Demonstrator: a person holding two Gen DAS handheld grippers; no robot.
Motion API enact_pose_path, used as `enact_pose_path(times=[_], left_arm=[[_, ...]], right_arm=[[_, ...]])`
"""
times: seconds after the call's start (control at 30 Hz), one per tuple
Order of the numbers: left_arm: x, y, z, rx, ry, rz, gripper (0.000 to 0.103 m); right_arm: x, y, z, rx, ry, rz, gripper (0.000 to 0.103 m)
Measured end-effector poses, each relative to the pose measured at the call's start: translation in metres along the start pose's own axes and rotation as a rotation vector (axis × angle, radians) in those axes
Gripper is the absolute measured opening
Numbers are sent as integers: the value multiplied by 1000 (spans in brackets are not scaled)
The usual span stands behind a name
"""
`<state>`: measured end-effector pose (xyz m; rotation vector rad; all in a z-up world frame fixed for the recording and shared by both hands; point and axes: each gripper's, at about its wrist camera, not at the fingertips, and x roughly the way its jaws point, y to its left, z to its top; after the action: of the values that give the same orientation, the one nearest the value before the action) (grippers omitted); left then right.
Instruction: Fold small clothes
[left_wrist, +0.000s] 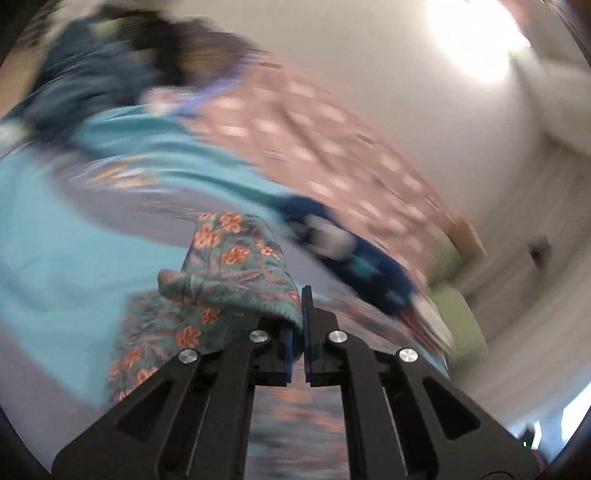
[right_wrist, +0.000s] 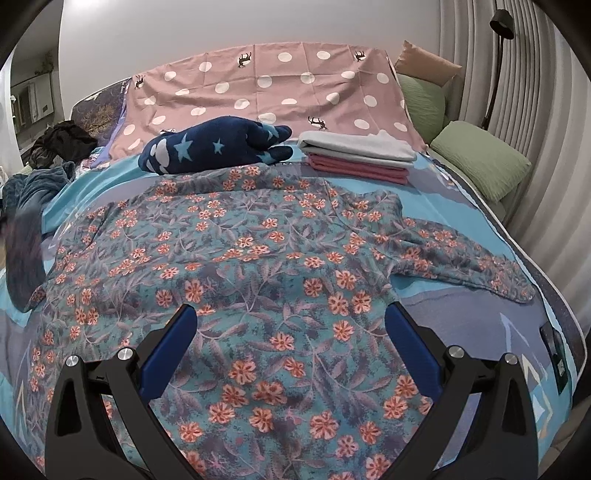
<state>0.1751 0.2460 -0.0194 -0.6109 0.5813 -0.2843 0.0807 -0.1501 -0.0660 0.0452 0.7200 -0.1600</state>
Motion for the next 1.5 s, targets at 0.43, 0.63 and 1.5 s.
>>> enact_pose_path(times=[0.43,0.63,1.5], left_arm=[[125,-142,-147,350,403,-133,6],[115,-139,-160,357,432,-143,44],[29,-5,-122,273,233,403,66]], right_arm=[[19,-45,13,113,59,58,102],[29,-35,33,51,66,212,84],[94,-37,41,253,270,416,25]])
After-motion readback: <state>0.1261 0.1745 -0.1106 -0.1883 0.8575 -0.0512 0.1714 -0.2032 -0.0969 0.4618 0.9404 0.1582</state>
